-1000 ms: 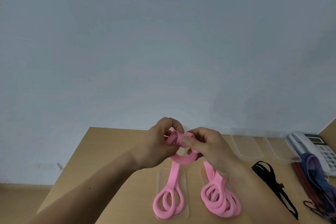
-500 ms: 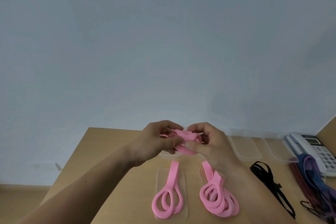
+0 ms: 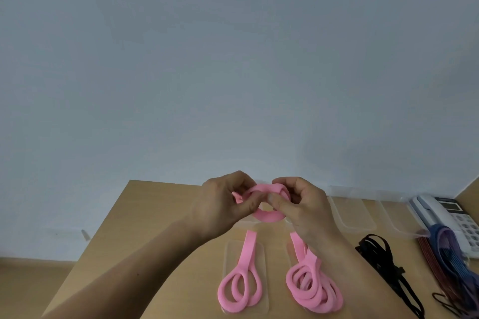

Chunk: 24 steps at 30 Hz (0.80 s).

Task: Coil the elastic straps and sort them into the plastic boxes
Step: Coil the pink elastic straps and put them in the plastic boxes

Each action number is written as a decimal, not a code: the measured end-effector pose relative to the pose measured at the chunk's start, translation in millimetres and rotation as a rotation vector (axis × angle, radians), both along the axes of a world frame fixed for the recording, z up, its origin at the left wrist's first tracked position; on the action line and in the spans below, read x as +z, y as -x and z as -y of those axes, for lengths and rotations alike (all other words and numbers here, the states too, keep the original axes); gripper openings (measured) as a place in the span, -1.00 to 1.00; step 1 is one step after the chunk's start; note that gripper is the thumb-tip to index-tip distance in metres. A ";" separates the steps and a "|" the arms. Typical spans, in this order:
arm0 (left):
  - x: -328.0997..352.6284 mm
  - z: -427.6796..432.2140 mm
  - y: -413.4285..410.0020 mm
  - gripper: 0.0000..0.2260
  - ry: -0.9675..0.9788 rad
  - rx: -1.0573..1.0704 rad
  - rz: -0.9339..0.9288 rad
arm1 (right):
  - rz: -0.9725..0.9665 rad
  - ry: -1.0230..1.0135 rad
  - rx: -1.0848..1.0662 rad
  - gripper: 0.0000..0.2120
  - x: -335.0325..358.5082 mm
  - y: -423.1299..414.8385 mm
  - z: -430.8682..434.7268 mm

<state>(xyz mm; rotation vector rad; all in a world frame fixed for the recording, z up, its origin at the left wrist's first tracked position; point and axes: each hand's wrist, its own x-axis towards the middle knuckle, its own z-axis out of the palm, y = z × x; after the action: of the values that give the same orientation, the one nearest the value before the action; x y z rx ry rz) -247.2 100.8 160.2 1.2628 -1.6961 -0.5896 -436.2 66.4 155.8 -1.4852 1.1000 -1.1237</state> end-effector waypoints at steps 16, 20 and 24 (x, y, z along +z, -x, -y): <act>-1.4 1.7 -0.7 -0.85 0.017 -0.022 0.020 | -0.015 -0.009 0.041 -0.78 -3.5 3.6 1.7; 6.2 1.9 -4.6 -0.65 -0.358 -0.209 -0.239 | -0.033 0.037 0.102 -0.76 1.6 5.7 -1.8; 16.0 7.5 -0.8 -0.61 -0.554 -0.247 -0.334 | -0.094 0.109 0.150 -0.71 6.6 4.4 -4.1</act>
<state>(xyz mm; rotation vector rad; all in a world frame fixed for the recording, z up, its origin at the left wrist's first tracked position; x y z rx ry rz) -246.3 93.2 176.3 1.2379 -1.4588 -1.4098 -440.6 70.5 162.4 -1.6916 0.9858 -1.0316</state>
